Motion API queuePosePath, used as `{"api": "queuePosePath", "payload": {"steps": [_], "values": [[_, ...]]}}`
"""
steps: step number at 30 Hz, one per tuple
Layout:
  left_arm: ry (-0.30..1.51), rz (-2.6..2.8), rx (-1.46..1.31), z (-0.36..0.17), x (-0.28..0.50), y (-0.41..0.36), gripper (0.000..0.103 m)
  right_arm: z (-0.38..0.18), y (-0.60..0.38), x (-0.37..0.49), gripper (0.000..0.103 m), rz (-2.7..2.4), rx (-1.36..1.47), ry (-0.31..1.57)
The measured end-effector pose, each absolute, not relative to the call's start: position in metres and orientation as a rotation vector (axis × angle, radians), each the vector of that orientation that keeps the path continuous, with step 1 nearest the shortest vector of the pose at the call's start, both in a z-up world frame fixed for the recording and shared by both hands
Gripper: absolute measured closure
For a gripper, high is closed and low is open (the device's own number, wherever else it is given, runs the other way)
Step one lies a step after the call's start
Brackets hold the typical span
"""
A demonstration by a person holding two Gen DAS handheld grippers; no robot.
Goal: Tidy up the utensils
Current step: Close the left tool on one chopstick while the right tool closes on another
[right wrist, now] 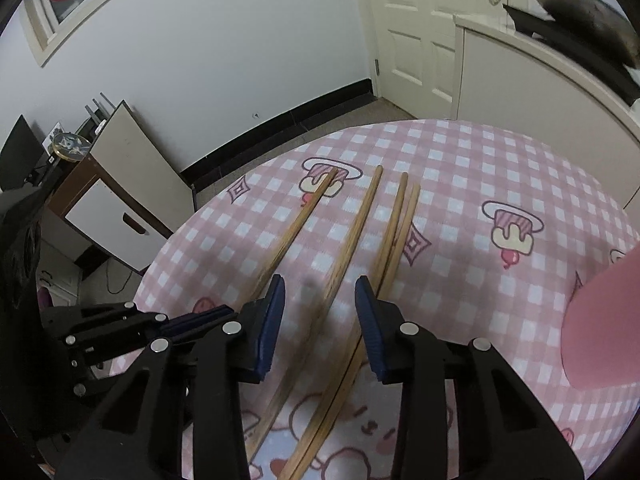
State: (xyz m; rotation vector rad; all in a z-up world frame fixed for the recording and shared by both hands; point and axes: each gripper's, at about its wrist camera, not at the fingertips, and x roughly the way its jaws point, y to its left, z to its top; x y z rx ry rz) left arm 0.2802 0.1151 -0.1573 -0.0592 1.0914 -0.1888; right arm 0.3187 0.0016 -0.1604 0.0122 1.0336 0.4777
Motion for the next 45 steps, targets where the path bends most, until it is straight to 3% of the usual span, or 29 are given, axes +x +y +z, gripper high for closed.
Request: {"api": "queuePosePath", "payload": {"steps": [8,11,18,20,21,25,29,34,45], "values": [[1.092,-0.188,-0.054,-0.157,0.294,0.115,0.096,-0.174,0.007,0.339,0.078,0.469,0.009,1.096],[1.091,-0.188,-0.062,-0.158,0.300,0.116,0.096,-0.175,0.003,0.343,0.094,0.461,0.007,1.091],[1.089,-0.191,-0.087,-0.159,0.310,0.117,0.096,-0.170,-0.020,0.335,0.096,0.497,0.050,1.055],[1.088,-0.207,-0.115,-0.159,0.314,0.117,0.087,-0.168,-0.024,0.328,0.096,0.503,0.042,1.037],[1.088,-0.220,-0.129,-0.158,0.315,0.116,0.076,-0.168,-0.025,0.325,0.096,0.510,0.041,1.032],[1.081,-0.187,-0.108,-0.157,0.323,0.109,0.061,-0.163,-0.033,0.314,0.096,0.519,0.055,1.006],[1.064,-0.154,-0.074,-0.158,0.324,0.104,0.066,-0.157,-0.044,0.308,0.096,0.518,0.058,0.979],[1.059,-0.114,-0.017,-0.158,0.325,0.099,0.097,-0.152,-0.049,0.297,0.096,0.545,0.072,0.966],[0.910,-0.207,-0.102,-0.106,0.267,0.098,0.097,-0.123,-0.053,0.251,0.098,0.625,0.064,0.861]]}}
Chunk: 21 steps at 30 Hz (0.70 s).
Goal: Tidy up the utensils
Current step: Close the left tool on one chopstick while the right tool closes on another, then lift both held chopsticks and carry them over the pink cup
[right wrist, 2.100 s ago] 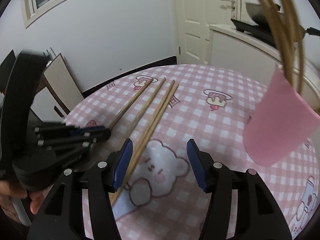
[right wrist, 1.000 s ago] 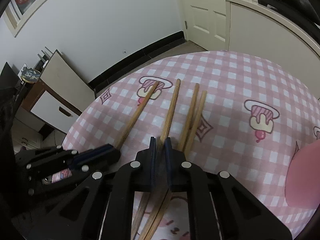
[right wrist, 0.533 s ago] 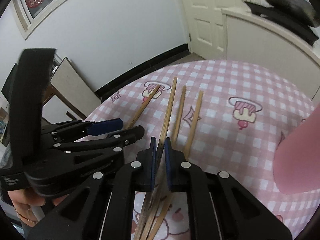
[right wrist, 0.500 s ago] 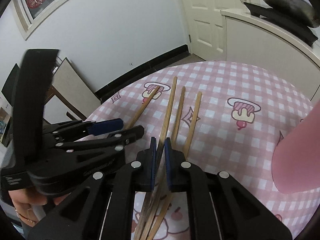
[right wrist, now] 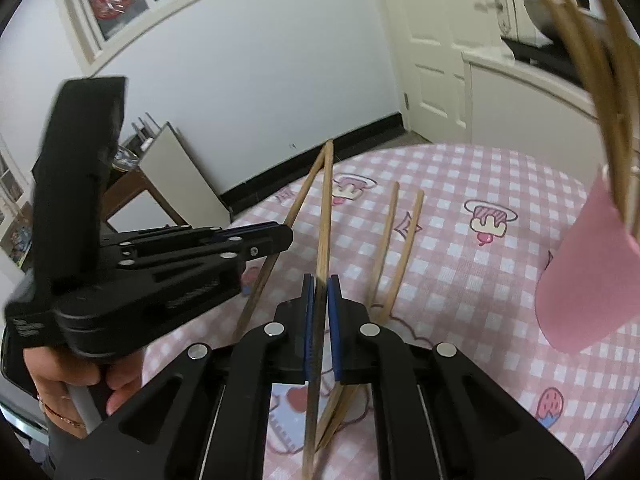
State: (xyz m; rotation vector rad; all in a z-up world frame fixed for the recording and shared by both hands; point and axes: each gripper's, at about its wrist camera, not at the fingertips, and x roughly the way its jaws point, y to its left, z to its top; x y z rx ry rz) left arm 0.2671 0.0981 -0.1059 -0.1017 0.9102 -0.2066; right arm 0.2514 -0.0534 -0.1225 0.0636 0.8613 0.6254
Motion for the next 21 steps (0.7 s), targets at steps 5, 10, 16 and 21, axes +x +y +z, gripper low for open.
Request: {"api": "queuePosePath", "payload": {"steps": [5,10,16,21], "values": [[0.820,-0.253,-0.083,-0.073,0.228,0.085,0.097,-0.100,-0.063,0.221,0.098,0.648,0.051,0.786],[0.746,-0.300,-0.086,-0.047,0.194,0.076,0.097,-0.082,-0.078,0.189,0.098,0.670,0.032,0.720],[0.633,-0.384,-0.077,-0.008,0.160,0.051,0.097,-0.048,-0.103,0.160,0.098,0.650,0.050,0.591],[0.531,-0.443,-0.063,0.019,0.140,0.025,0.097,-0.022,-0.132,0.137,0.098,0.606,0.041,0.480]]}}
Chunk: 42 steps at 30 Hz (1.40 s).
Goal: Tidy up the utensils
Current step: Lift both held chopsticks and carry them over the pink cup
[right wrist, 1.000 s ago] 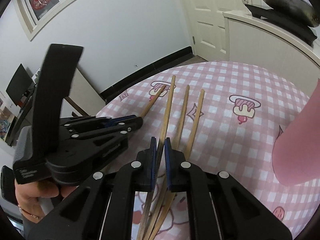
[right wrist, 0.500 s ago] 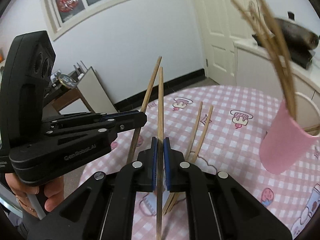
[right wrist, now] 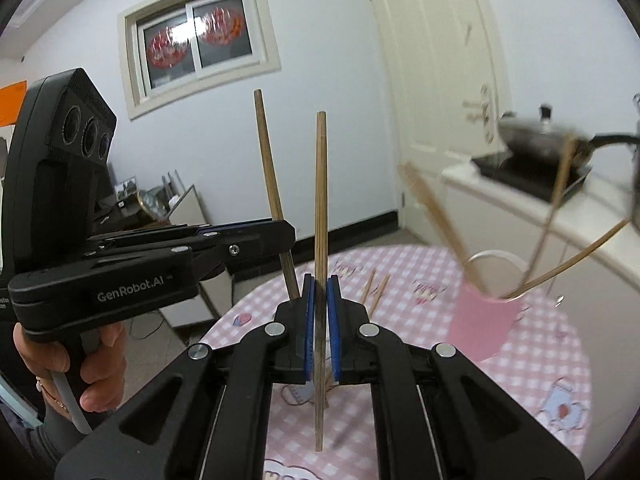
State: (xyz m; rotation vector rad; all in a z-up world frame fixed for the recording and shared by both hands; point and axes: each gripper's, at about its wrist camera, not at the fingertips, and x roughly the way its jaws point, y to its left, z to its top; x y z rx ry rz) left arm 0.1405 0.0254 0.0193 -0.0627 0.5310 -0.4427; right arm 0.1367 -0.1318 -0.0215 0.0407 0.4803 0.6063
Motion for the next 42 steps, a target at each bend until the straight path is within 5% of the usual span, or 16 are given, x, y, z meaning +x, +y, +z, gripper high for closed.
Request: {"api": "queuePosePath", "payload": {"steps": [23,42], "values": [[0.207,-0.424,-0.163,0.067,0.181,-0.062,0.097,0.004,-0.204,0.172,0.098,0.244,0.016,0.019],[0.294,-0.340,-0.186,0.011,0.252,-0.073,0.097,-0.041,-0.215,0.208,0.098,0.244,0.039,0.051]]}}
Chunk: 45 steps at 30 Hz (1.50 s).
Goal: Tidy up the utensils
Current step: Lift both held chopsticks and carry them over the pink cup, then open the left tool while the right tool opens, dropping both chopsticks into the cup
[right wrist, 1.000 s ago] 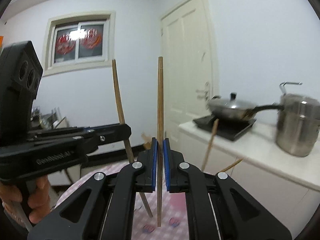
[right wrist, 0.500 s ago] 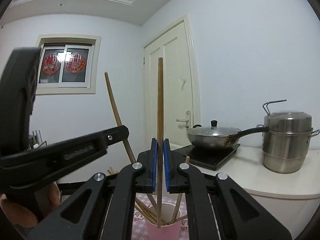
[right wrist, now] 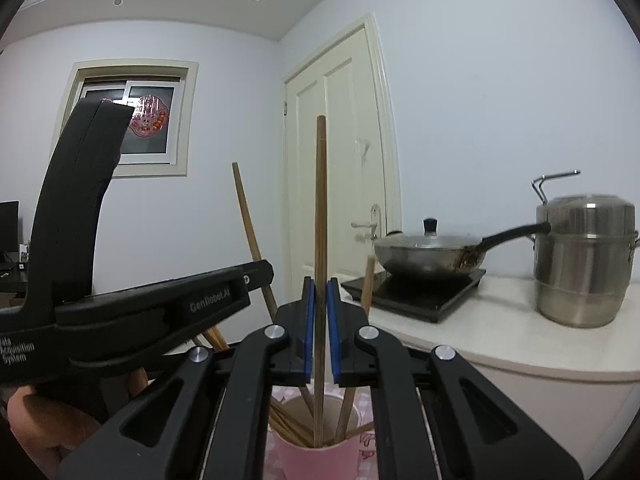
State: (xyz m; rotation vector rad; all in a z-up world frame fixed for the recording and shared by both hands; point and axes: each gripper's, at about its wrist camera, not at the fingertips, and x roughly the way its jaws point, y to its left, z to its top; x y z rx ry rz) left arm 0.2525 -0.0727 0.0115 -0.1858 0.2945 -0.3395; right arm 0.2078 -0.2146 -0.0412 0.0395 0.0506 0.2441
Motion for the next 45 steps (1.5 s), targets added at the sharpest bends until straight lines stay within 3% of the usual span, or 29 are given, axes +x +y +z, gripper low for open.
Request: {"api": "queuePosePath", "payload": {"steps": [17,18,19,20,21,30,45], "values": [[0.457,-0.378,-0.173,0.001,0.272,-0.080,0.092,-0.065,-0.218,0.200,0.097,0.261,0.076,0.180],[0.459,-0.377,-0.167,0.001,0.271,-0.080,0.082,-0.065,-0.219,0.200,0.097,0.261,0.073,0.183],[0.460,-0.372,-0.162,0.002,0.269,-0.079,0.054,-0.065,-0.219,0.199,0.097,0.263,0.072,0.187],[0.453,-0.367,-0.161,0.003,0.267,-0.078,0.038,-0.066,-0.220,0.199,0.097,0.263,0.075,0.190],[0.429,-0.366,-0.166,0.005,0.263,-0.077,0.031,-0.065,-0.222,0.197,0.096,0.262,0.082,0.190],[0.376,-0.393,-0.165,0.029,0.235,-0.066,0.031,-0.060,-0.226,0.183,0.074,0.259,0.095,0.206],[0.423,-0.316,-0.081,0.005,0.197,-0.031,0.029,-0.073,-0.224,0.159,0.067,0.250,0.136,0.288]]}}
